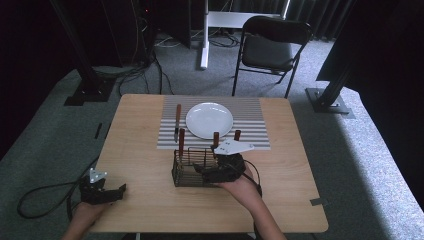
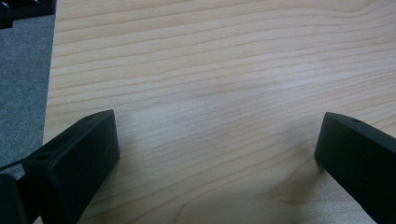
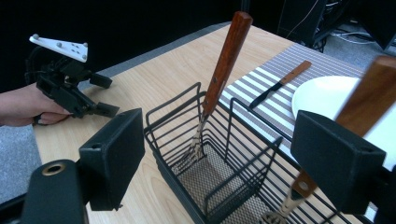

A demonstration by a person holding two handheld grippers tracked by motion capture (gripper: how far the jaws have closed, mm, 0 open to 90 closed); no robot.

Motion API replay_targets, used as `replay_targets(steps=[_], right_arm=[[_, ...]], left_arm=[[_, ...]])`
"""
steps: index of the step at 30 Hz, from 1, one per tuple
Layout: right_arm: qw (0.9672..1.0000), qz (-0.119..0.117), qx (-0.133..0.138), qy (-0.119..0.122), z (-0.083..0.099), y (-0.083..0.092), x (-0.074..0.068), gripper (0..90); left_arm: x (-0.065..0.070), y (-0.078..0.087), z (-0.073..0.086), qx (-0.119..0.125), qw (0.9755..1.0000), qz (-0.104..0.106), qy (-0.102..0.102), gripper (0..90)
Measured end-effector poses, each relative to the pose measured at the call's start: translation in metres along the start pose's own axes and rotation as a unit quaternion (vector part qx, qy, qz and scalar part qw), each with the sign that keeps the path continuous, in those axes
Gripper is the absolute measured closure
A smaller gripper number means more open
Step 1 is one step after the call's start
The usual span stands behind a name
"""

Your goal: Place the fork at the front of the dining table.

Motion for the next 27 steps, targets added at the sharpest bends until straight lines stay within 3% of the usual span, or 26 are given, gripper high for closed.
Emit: replay_targets(steps=[10,21,27], right_arm=[[0.9998,0.016,-0.005,-0.005,-0.005,-0.019,-0.012,17.2],[0.9963,0.078,-0.02,-0.03,-0.009,-0.04,-0.02,17.2],[0.9921,0.111,-0.022,-0.054,-0.015,-0.05,-0.024,21.0]], left_arm=[[0.0,0.0,0.0,0.001,1.0,0.0,0.001,0.0],[0.0,0.0,0.0,0.001,1.0,0.0,0.001,0.0],[0.0,0.0,0.0,0.0,1.0,0.0,0.0,0.0]])
Point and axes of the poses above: each handheld gripper's, and its own axes: y roughly backward along the jaws, z roughly out of its underside, x roughly to its right, the point moved 5 cm from there along -y, roughly forward along the jaws, and after that the axes turned 13 degrees about z, right-handed, at the moved point
